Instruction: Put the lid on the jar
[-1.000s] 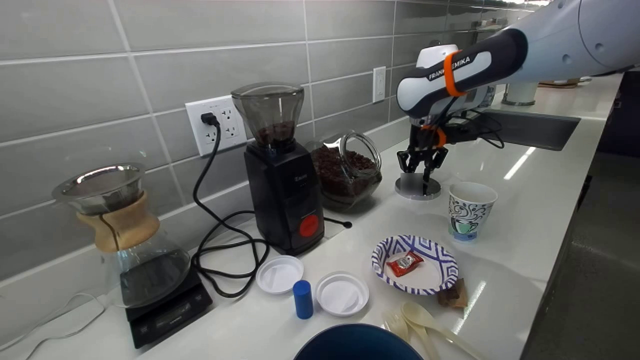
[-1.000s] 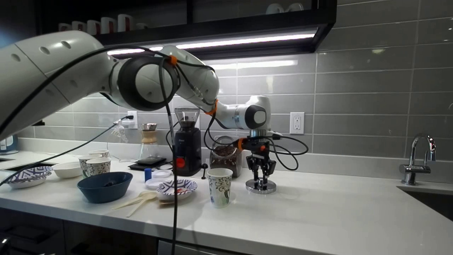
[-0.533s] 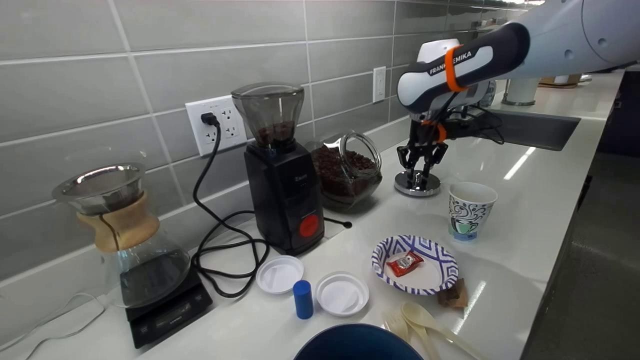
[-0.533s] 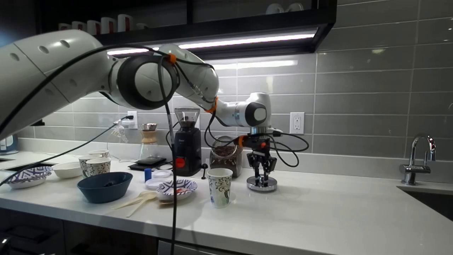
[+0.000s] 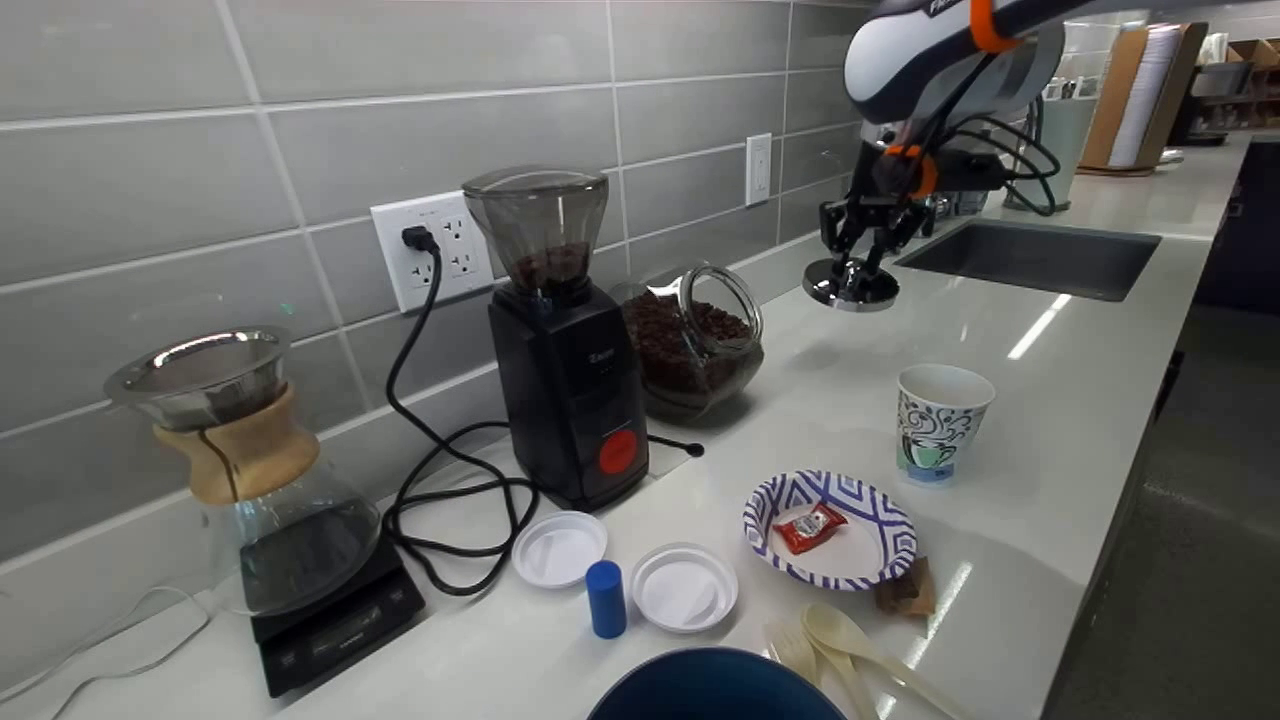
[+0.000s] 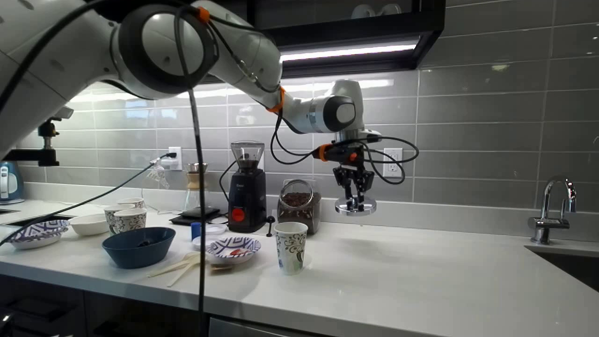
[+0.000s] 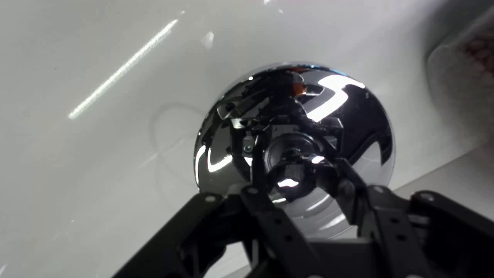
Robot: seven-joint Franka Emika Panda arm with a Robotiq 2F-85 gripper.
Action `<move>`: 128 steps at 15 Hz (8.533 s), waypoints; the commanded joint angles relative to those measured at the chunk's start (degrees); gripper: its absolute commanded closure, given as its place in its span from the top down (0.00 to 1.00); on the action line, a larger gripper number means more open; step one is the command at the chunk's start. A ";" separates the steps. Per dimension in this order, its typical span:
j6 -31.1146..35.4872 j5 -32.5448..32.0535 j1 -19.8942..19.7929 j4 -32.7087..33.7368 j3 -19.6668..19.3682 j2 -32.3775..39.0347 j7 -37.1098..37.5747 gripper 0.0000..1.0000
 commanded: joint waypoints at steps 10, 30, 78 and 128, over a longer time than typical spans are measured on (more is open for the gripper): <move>29.29 23.62 -10.57 -37.29 12.23 -24.79 -32.55 0.21; 35.61 37.82 -16.88 -47.25 24.41 -28.23 -54.01 0.21; 47.34 52.09 -15.04 -41.45 32.55 -14.31 -65.68 0.21; 19.96 35.52 -10.48 -62.75 12.91 -44.51 -45.67 1.00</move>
